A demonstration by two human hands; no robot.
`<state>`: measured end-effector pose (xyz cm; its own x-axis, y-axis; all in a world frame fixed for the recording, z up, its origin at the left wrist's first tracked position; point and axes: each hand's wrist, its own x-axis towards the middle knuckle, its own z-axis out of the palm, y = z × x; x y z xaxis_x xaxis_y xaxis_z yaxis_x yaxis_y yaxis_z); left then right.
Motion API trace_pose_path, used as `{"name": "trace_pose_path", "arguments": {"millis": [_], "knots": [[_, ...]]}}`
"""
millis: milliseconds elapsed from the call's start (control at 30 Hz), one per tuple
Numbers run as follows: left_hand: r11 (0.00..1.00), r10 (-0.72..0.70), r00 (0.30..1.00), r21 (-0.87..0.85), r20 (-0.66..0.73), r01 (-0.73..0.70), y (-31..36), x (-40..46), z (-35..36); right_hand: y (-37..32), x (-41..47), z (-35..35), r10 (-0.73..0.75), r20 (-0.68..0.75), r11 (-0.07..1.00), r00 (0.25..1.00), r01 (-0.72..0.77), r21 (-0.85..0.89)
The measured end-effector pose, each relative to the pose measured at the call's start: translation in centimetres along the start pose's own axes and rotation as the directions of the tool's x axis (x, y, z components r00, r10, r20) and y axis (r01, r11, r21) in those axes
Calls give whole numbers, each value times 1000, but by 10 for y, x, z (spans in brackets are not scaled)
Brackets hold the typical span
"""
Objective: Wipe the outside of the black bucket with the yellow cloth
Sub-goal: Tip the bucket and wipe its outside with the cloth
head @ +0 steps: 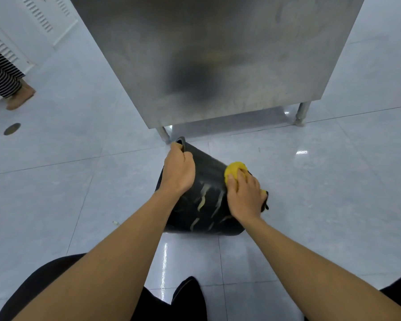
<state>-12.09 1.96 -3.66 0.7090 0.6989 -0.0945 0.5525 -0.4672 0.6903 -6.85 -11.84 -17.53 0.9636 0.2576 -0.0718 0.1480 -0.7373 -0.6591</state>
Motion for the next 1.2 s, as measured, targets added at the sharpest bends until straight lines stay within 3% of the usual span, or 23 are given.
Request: {"name": "trace_pose_path", "arguments": {"millis": [100,200,267,400,500,567,633,700,767,900,1067,1200], "knots": [[994,17,998,108,57,-24,-4,-6,5,2,4,-2,149,21,987,989,-150,52],[998,-38,998,48,46,36,-4,-10,8,-14,2,-5,133,38,990,990,-134,29],[999,-37,999,15,29,36,-3,-11,8,-30,-2,-9,17,-4,999,1000,-17,29],[999,-41,999,-11,0,41,0,-4,6,-73,-24,-12,-292,-138,917,947,318,240],[994,-82,997,-67,2,82,0,-3,5,-71,-29,-6,-394,-174,871,902,427,243],[988,-122,992,-100,-7,121,1,-2,4,-54,-20,-5,-333,-152,926,931,353,132],[985,-129,991,-116,-15,127,2,-3,5,-33,-12,-4,-152,-99,987,983,156,37],[987,-90,996,-136,-19,87,-1,-4,7,-18,-8,-3,18,-28,1000,999,-18,26],[987,-47,998,-155,-33,41,-3,-3,9,-15,-7,-4,69,2,997,998,-69,34],[985,19,994,-167,-111,-38,-10,-3,8,-44,-15,-8,-115,-60,991,992,119,68],[993,54,991,-100,-120,-66,-11,-2,-1,-82,-24,-7,-408,-108,895,906,421,148],[1000,-22,1000,10,-17,22,-11,-1,1,-60,-17,-1,-392,-141,910,909,405,82]]}}
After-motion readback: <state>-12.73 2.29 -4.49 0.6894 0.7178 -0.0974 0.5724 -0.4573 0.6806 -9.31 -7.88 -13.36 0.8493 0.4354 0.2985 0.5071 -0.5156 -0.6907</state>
